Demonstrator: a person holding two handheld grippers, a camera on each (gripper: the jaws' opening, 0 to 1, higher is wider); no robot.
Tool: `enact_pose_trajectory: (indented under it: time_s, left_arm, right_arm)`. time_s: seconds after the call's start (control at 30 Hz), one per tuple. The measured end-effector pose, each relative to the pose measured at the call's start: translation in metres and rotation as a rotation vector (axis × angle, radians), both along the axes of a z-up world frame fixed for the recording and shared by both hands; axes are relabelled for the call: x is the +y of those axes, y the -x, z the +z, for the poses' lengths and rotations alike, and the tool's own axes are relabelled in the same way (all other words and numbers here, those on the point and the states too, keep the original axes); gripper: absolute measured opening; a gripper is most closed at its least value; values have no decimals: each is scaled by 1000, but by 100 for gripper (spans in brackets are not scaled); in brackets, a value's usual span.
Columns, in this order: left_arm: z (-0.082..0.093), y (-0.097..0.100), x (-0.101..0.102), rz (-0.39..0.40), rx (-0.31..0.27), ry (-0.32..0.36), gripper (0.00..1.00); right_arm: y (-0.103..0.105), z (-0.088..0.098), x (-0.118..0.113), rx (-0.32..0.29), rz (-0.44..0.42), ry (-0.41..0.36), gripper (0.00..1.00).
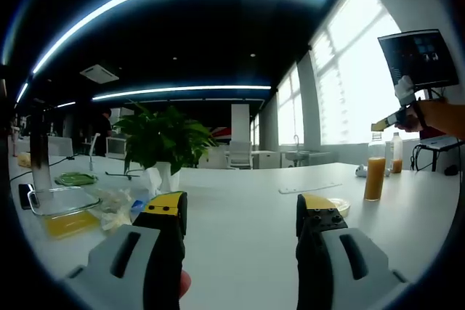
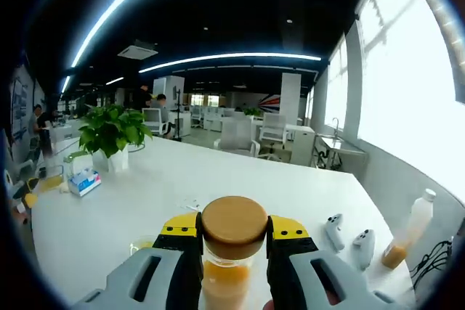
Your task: Open the Petri dish lid, place the lid on the table, pour the liquid culture medium into the Petri dish, pick up the Petri dish lid from the table, and close the Petri dish
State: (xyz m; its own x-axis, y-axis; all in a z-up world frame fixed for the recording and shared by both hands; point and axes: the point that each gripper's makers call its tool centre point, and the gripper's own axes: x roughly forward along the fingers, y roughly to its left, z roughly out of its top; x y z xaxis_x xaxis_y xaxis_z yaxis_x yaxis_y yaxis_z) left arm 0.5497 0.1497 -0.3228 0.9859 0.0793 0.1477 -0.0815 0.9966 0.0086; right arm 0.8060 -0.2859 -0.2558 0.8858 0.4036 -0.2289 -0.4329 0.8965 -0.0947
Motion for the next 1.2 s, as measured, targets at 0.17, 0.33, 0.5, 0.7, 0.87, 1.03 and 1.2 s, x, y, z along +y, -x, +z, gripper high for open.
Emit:
enact_pose_trajectory:
  time_s: [0.17, 0.33, 0.5, 0.7, 0.87, 1.03, 1.2]
  left_arm:
    - [-2, 0, 4, 9, 3, 4, 52]
    - [-2, 1, 4, 10, 1, 9, 52]
    - [-5, 0, 4, 8, 7, 13, 51]
    - [-4, 2, 6, 11, 4, 13, 51]
    - [-4, 2, 6, 10, 3, 12, 51]
    - [-4, 2, 5, 6, 4, 16, 51]
    - [-3, 3, 5, 5, 3, 17, 51]
  right_arm:
    - [-5, -2, 0, 5, -8, -21, 29]
    - [-3, -2, 2, 17, 1, -43, 29]
    - [-3, -9, 6, 31, 16, -34, 29]
    - [0, -15, 7, 38, 9, -45, 29]
    - [2, -17, 9, 11, 12, -22, 30]
    - [5, -20, 13, 7, 29, -23, 36]
    - [5, -14, 12, -16, 13, -23, 34]
